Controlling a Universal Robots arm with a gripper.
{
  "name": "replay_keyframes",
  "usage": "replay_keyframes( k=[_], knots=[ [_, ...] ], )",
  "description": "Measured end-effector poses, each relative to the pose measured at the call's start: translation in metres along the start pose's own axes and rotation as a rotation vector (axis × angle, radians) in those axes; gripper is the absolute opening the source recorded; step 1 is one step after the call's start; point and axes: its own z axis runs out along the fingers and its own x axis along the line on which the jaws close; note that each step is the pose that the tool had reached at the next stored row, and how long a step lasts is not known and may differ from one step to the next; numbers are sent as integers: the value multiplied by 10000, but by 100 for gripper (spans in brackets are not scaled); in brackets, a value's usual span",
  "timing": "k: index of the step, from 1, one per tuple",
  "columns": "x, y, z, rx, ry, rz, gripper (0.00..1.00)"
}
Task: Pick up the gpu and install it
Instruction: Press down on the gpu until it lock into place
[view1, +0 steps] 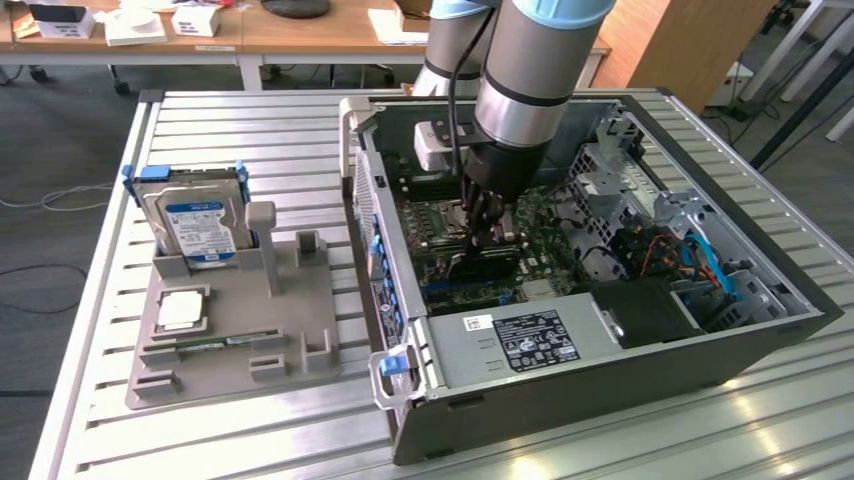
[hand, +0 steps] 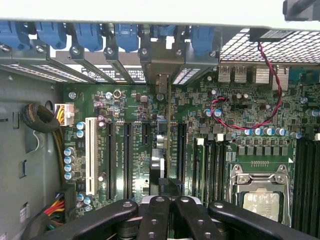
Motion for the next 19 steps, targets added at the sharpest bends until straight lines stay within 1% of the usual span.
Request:
replay_keyframes(
  k=[19],
  knots=[
    [0, 11, 11, 0, -1, 0, 11]
  ],
)
